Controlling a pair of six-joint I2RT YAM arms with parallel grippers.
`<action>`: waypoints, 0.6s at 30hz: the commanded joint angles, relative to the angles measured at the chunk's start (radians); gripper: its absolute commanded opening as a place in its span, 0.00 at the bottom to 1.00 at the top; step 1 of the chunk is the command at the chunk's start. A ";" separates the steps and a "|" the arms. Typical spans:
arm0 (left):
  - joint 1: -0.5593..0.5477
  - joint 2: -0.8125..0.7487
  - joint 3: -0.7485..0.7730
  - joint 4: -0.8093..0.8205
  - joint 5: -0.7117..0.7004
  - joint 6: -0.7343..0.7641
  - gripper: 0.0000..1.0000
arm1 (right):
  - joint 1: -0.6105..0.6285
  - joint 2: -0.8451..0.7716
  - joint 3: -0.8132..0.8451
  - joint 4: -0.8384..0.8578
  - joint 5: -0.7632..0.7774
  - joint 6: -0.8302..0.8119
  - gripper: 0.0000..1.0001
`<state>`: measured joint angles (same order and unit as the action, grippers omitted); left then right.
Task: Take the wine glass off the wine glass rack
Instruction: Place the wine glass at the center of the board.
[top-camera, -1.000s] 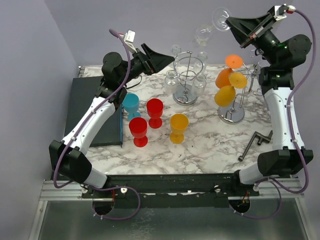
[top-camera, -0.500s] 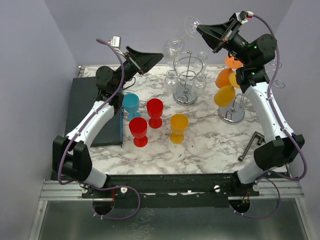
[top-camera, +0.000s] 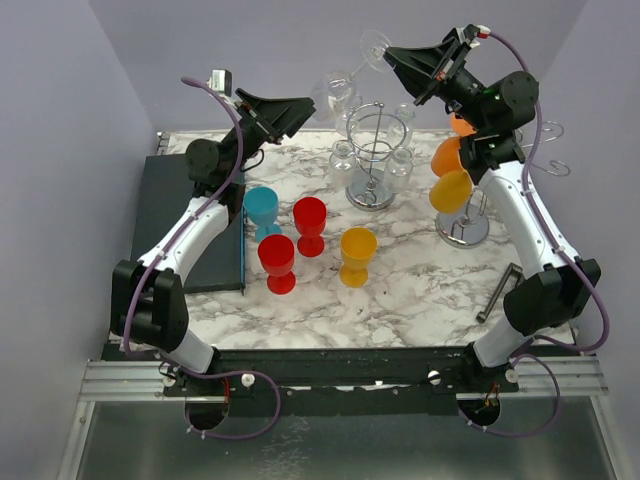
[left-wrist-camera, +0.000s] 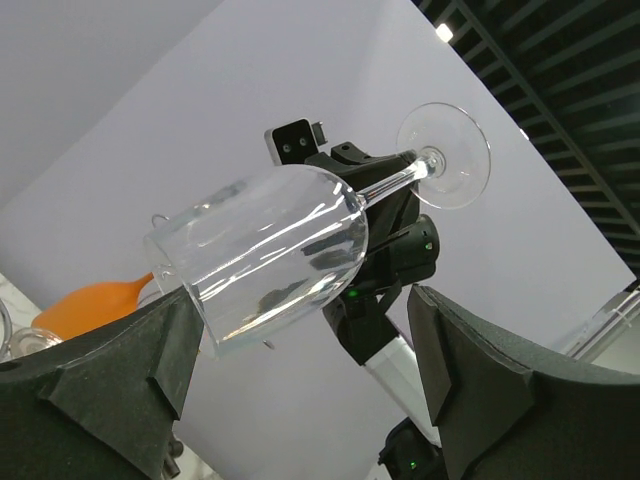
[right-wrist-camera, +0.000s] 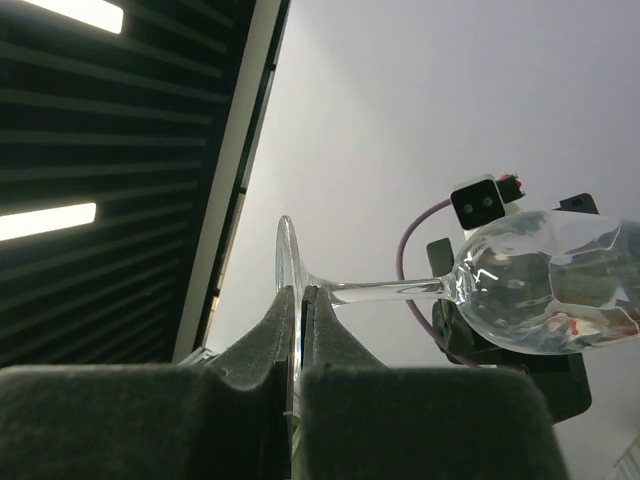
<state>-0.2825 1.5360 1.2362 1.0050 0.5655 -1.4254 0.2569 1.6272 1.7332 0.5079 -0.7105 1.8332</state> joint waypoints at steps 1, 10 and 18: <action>0.000 -0.003 0.010 0.163 0.043 -0.092 0.86 | 0.015 0.013 0.027 0.064 0.019 0.029 0.01; 0.000 -0.022 -0.002 0.379 0.003 -0.340 0.75 | 0.016 0.069 0.044 0.158 -0.007 0.134 0.01; -0.002 -0.058 0.030 0.408 -0.020 -0.398 0.66 | 0.028 0.079 0.056 0.153 0.003 0.145 0.01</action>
<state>-0.2722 1.5398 1.2327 1.2743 0.5632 -1.7473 0.2718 1.6833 1.7630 0.6537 -0.7082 2.0071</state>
